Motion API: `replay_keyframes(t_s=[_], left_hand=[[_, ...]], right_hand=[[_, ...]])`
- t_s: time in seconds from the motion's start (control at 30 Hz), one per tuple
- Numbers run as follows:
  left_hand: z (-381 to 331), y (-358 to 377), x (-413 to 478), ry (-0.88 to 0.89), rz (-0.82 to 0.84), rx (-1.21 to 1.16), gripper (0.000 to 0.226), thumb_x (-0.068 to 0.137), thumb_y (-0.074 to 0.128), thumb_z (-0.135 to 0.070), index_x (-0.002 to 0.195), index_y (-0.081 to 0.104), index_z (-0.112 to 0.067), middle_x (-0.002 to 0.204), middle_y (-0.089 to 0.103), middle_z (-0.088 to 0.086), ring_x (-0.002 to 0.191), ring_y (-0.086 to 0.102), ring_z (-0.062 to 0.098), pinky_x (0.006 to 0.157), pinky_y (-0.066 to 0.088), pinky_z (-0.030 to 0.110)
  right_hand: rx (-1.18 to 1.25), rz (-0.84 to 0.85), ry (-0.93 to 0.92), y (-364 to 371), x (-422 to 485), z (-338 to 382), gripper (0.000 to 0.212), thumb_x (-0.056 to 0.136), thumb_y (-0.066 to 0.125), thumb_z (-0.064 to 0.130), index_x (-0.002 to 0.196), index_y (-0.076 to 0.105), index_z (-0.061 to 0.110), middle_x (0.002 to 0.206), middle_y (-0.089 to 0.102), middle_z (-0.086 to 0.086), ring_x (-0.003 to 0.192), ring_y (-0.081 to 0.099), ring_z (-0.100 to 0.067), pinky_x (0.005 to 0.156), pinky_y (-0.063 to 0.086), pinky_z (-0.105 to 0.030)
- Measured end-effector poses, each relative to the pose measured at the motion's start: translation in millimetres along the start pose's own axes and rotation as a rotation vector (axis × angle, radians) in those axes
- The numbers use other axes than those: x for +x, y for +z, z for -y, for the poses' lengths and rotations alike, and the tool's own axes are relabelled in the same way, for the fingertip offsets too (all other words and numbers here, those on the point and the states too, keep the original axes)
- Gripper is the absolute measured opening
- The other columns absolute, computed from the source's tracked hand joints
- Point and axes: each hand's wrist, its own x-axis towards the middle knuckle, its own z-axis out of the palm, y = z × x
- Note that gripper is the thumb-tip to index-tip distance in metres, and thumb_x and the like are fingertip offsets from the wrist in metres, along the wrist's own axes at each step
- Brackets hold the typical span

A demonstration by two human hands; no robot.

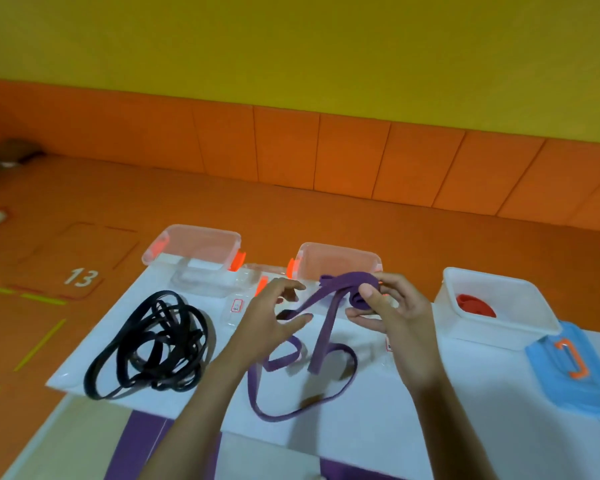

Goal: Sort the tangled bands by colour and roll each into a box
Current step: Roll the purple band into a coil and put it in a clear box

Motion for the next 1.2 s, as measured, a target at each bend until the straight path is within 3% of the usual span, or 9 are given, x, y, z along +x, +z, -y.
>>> replay_keyframes(t_s=[0.07, 0.17, 0.37, 0.5, 0.63, 0.77, 0.97, 1.07, 1.2], left_hand=[[-4, 2, -11, 0.037, 0.127, 0.024, 0.057, 0.087, 0.085, -0.038, 0.135, 0.057, -0.047, 0.133, 0.058, -0.028, 0.130, 0.053, -0.001, 0.110, 0.046, 0.030], [-26, 7, -23, 0.057, 0.138, -0.207, 0.063, 0.087, 0.083, -0.046, 0.143, 0.054, -0.048, 0.145, 0.058, -0.025, 0.138, 0.053, 0.002, 0.114, 0.042, 0.025], [-40, 17, -25, 0.085, -0.046, -0.460, 0.034, 0.087, 0.085, -0.022, 0.117, 0.078, -0.037, 0.118, 0.078, -0.010, 0.113, 0.074, 0.016, 0.099, 0.059, 0.030], [-31, 14, -14, 0.064, -0.078, -0.568, 0.031, 0.089, 0.084, -0.015, 0.113, 0.079, -0.034, 0.114, 0.079, -0.004, 0.107, 0.076, 0.020, 0.091, 0.058, 0.023], [-14, 5, 6, -0.033, -0.065, -0.574, 0.025, 0.092, 0.081, -0.011, 0.114, 0.080, -0.021, 0.113, 0.080, 0.000, 0.108, 0.076, 0.021, 0.097, 0.060, 0.033], [3, -10, 32, -0.075, -0.034, -0.556, 0.030, 0.091, 0.081, -0.006, 0.120, 0.079, -0.010, 0.116, 0.080, -0.001, 0.111, 0.075, 0.017, 0.097, 0.057, 0.028], [11, -11, 63, -0.059, -0.101, -0.579, 0.024, 0.092, 0.079, -0.006, 0.115, 0.077, -0.014, 0.108, 0.079, -0.007, 0.102, 0.075, 0.011, 0.089, 0.055, 0.020], [14, -5, 71, -0.124, -0.134, -0.622, 0.019, 0.086, 0.084, -0.005, 0.101, 0.079, -0.016, 0.093, 0.079, -0.009, 0.089, 0.074, 0.006, 0.081, 0.055, 0.018], [22, 1, 74, -0.139, -0.127, -0.666, 0.025, 0.087, 0.081, -0.003, 0.108, 0.082, -0.017, 0.108, 0.082, -0.003, 0.104, 0.077, 0.014, 0.090, 0.055, 0.019]], right_hand=[[-0.043, 0.004, 0.013, 2, -9, 1, 0.026, 0.085, 0.088, 0.037, 0.106, 0.077, 0.028, 0.101, 0.077, -0.006, 0.080, 0.080, -0.033, 0.076, 0.067, -0.038], [-0.132, 0.008, 0.037, 6, -20, -4, 0.023, 0.089, 0.083, 0.024, 0.111, 0.075, 0.021, 0.100, 0.078, -0.002, 0.082, 0.080, -0.030, 0.081, 0.067, -0.043], [-0.121, 0.013, 0.071, 15, -27, -19, 0.026, 0.094, 0.079, 0.017, 0.118, 0.072, 0.013, 0.106, 0.077, -0.007, 0.085, 0.080, -0.032, 0.082, 0.066, -0.041], [-0.072, 0.028, 0.085, 24, -7, -30, 0.020, 0.096, 0.076, 0.015, 0.116, 0.072, 0.015, 0.103, 0.078, -0.008, 0.082, 0.080, -0.035, 0.076, 0.066, -0.036], [-0.027, 0.017, 0.144, 41, 20, -41, 0.015, 0.098, 0.074, 0.017, 0.112, 0.072, 0.013, 0.104, 0.077, -0.015, 0.081, 0.080, -0.038, 0.074, 0.066, -0.036], [0.002, 0.057, 0.179, 55, 49, -51, 0.013, 0.100, 0.072, 0.022, 0.111, 0.071, 0.015, 0.105, 0.078, -0.013, 0.084, 0.080, -0.037, 0.072, 0.066, -0.035], [-0.213, 0.129, 0.249, 45, 88, -57, 0.006, 0.092, 0.081, 0.033, 0.096, 0.077, 0.036, 0.094, 0.075, 0.007, 0.071, 0.065, -0.008, 0.058, 0.054, -0.023], [-0.124, 0.135, 0.248, 42, 99, -57, 0.012, 0.083, 0.085, 0.029, 0.094, 0.081, 0.026, 0.091, 0.076, 0.000, 0.071, 0.072, -0.018, 0.064, 0.058, -0.024], [-0.004, 0.121, 0.233, 40, 103, -65, 0.026, 0.079, 0.088, 0.022, 0.102, 0.079, 0.012, 0.098, 0.079, -0.010, 0.085, 0.079, -0.037, 0.078, 0.066, -0.036]])
